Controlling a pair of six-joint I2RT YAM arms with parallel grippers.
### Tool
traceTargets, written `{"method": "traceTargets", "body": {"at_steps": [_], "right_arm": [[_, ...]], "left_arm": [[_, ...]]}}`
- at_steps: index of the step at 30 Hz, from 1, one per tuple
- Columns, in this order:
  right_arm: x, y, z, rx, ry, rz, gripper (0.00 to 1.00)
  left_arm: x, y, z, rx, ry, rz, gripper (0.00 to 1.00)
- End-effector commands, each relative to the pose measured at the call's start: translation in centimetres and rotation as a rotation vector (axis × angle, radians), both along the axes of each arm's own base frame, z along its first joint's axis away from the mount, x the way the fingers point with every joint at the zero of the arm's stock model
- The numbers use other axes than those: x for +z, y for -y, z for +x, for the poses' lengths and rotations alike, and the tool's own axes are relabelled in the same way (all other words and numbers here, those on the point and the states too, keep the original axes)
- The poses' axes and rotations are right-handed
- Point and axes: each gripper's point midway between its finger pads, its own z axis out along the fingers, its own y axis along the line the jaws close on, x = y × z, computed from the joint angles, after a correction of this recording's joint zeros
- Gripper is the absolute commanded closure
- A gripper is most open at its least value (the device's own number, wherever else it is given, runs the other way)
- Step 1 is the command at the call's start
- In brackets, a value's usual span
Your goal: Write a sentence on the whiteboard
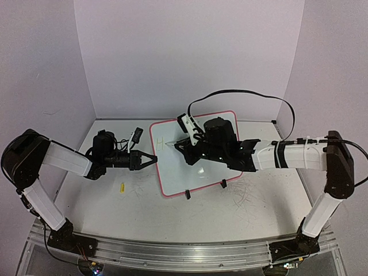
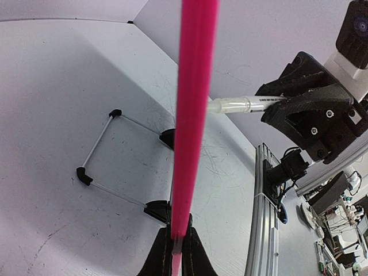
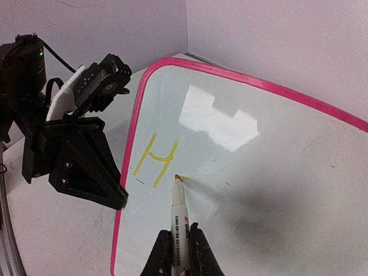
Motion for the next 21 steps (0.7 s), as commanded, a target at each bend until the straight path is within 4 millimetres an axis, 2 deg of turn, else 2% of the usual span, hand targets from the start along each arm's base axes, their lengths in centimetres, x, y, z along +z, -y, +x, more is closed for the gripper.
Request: {"method": "traceTargets", "body": {"at_steps": [1,13,21], "right_arm": [[0.4,-0.9,0.3,0.009,0.006,0.012,1.00],[-1.1,-0.4,-0.5,0.016,-0.030,-0.022,1.00],[-0.8,0.5,-0.3,-0.019,-0.013,-0.033,1.00]], "left_arm": [[2.7,0.7,0.4,-0.033,0.069,-0.045,1.00],[2.7,0.8,0.3,-0.034,0.068,-0.044,1.00],[2.6,0.6,0.2,-0.032,0.066,-0.042,1.00]]}}
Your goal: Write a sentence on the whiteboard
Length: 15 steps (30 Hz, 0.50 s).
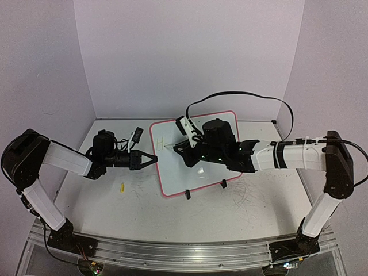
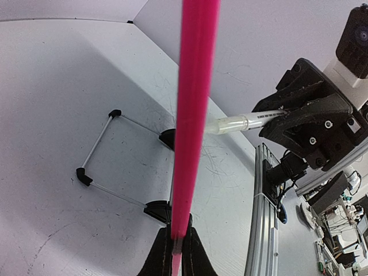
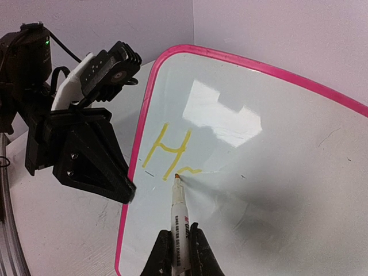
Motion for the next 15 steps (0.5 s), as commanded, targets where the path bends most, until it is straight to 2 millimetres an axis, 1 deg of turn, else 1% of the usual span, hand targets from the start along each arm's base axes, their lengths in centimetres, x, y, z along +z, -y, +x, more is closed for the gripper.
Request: {"method": "traceTargets", "body": {"at_steps": [1,10,15], "right_arm": [[-0.1,0.9,0.4,-0.045,0.008,-0.020,1.00],[0.8,1.6,1.4,-0.076,0.020,-0.006,1.00],[0.5,1.3,1.1,-0.041,0.012,-0.008,1.00]], "left_arm": [[2.5,0.6,0.1,-0.031,0.066,-0.042,1.00],[2.6,0.5,0.1,-0.030,0.070,-0.042,1.00],[2.5,0.6,0.1,-0.032,0.068,-0.041,1.00]]}}
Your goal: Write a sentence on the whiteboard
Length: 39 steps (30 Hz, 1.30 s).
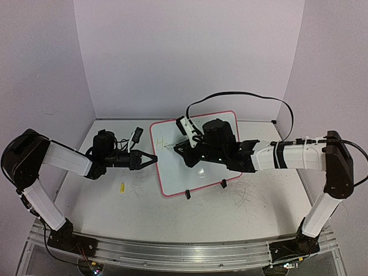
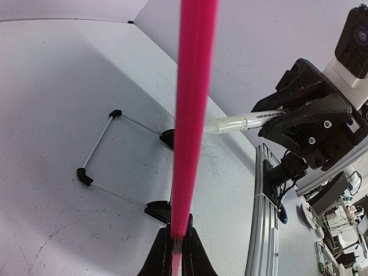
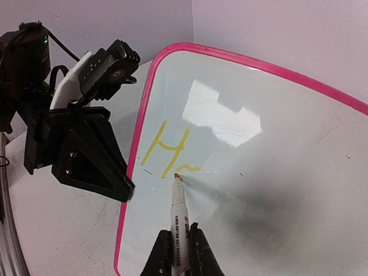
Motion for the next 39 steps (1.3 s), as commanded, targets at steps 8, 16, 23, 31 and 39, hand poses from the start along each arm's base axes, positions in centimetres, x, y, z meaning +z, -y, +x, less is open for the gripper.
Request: {"method": "traceTargets", "body": {"at_steps": [8,16,23,31,39], "right_arm": [[-0.4,1.0,0.8,-0.026,-0.002,-0.020,1.00],[-0.6,1.6,0.8,-0.043,0.002,-0.038,1.00],[0.2,2.0,0.9,-0.053,0.012,-0.028,1.00],[0.3,2.2,1.4,-0.069,0.012,-0.025,1.00],[1.2,2.6,2.5,-0.112,0.029,0.005,1.00]], "left_arm": [[2.5,0.6,0.1,-0.033,0.065,-0.040,1.00],[2.6,0.6,0.1,-0.035,0.067,-0.042,1.00],[2.5,0.6,0.1,-0.034,0.065,-0.039,1.00],[2.5,0.6,0.1,-0.035,0.066,-0.039,1.00],[2.5,0.6,0.0,-0.036,0.065,-0.038,1.00]]}}
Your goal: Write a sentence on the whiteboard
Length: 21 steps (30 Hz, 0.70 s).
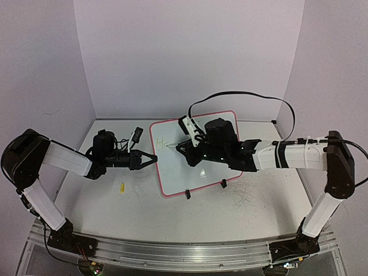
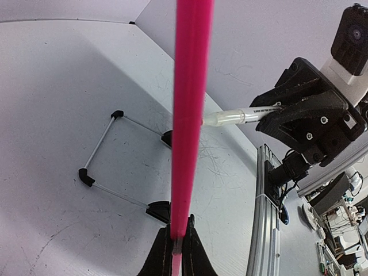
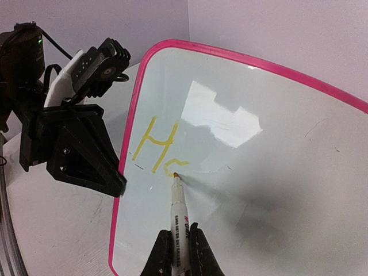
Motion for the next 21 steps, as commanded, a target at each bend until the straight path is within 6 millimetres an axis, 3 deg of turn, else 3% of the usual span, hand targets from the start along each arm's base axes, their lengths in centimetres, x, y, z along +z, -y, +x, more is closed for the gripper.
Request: {"method": "traceTargets", "body": {"at_steps": [1,21], "right_arm": [[1.5,1.8,2.2,-0.101,0.035,0.016,1.00],[2.9,1.0,3.1,-0.105,0.062,0.047,1.00]], "left_arm": [[2.6,0.6,0.0,-0.042,0.063,-0.041,1.00],[2.3,0.7,0.0,-0.046,0.059,-0.037,1.00]]}}
